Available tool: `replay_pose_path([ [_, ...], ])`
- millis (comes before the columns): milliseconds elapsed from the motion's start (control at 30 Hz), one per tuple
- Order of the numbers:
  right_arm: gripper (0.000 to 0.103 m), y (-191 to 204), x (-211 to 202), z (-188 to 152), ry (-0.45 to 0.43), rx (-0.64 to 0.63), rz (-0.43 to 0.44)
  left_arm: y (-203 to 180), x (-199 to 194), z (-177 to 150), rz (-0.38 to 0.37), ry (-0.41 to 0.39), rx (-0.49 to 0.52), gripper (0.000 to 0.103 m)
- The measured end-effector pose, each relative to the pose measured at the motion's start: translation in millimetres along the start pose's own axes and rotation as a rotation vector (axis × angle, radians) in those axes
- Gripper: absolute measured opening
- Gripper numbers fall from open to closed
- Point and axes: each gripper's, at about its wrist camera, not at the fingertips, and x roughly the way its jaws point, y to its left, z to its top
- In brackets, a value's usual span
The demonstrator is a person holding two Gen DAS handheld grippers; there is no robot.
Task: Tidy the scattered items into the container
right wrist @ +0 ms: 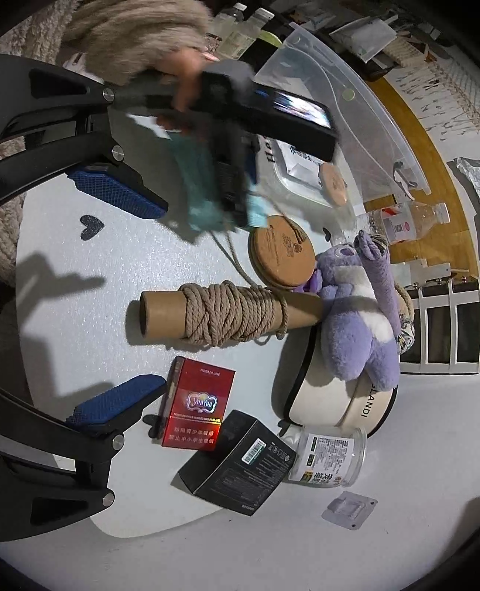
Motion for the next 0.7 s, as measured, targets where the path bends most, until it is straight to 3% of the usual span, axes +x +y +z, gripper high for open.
replay_pose_path([
  [133, 0.087, 4.4, 4.4, 1.8, 0.011, -0.003, 0.025, -3.2, -11.5, -27.1, -0.023, -0.001, 0.028, 0.071],
  [433, 0.087, 20.5, 10.6, 8.5, 0.022, -0.043, 0.071, 15.0, -35.1, -63.1, -0.111, 0.039, -0.026, 0.071],
  [533, 0.087, 25.6, 15.4, 10.6, 0.036, -0.048, 0.108, 26.9, -46.1, -70.6, -0.133, 0.060, -0.091, 0.071],
  [633, 0.087, 33.8, 23.5, 11.3, 0.067, -0.056, 0.165, 44.3, -64.1, -76.4, -0.125, 0.010, -0.144, 0.070],
  [667, 0.086, 37.1, 26.9, 11.4, 0.081, -0.061, 0.181, 49.6, -68.6, -77.9, -0.118, -0.001, -0.152, 0.070],
  [700, 0.070, 40.0, 30.7, 11.2, 0.096, -0.065, 0.200, 53.7, -74.1, -80.5, -0.106, -0.009, -0.160, 0.070],
])
